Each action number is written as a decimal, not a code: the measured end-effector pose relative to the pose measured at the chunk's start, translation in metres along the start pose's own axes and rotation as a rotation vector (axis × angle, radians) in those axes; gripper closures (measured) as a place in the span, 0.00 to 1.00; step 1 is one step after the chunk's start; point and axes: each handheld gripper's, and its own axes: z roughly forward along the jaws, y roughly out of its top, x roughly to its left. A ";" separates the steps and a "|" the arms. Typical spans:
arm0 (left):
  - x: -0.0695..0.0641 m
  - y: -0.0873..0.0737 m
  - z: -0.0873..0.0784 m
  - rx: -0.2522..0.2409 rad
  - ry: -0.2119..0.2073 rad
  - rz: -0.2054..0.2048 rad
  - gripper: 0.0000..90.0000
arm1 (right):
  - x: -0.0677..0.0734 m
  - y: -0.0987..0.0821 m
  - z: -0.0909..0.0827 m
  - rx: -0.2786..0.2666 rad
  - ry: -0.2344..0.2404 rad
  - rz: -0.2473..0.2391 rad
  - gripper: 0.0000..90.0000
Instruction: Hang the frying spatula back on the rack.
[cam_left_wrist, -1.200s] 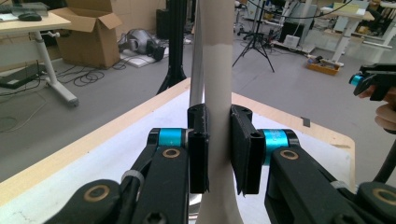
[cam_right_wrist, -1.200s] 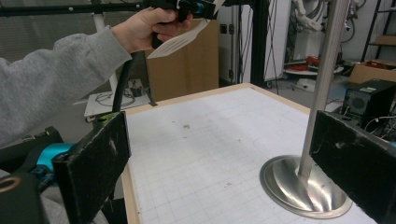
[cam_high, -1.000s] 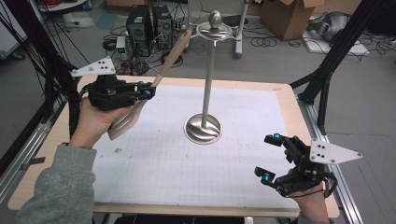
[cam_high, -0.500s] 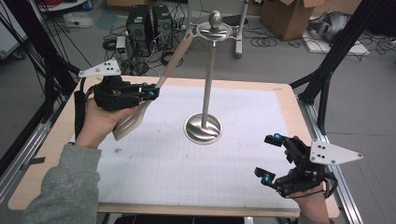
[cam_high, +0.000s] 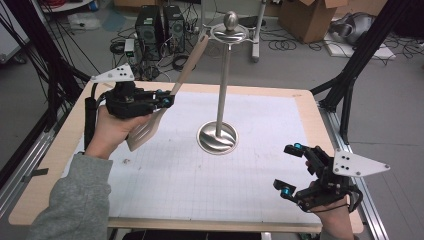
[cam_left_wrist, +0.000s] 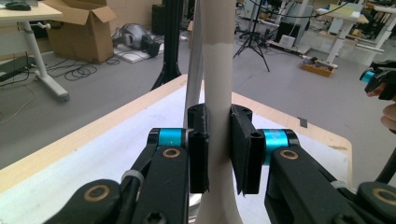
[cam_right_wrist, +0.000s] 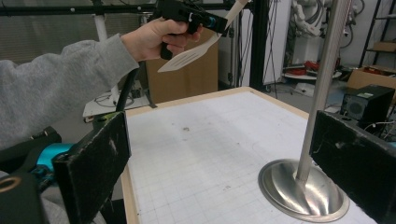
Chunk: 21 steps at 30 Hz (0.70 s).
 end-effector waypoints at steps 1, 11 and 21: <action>0.000 0.000 0.001 0.001 0.002 0.001 0.86 | 0.000 0.000 0.000 -0.002 0.002 -0.003 0.05; -0.002 -0.001 0.011 0.031 0.027 0.021 0.86 | 0.002 0.002 0.000 -0.011 0.004 -0.018 0.05; -0.005 -0.003 0.023 0.048 0.046 0.027 0.87 | 0.002 0.001 -0.001 -0.007 0.007 -0.009 0.05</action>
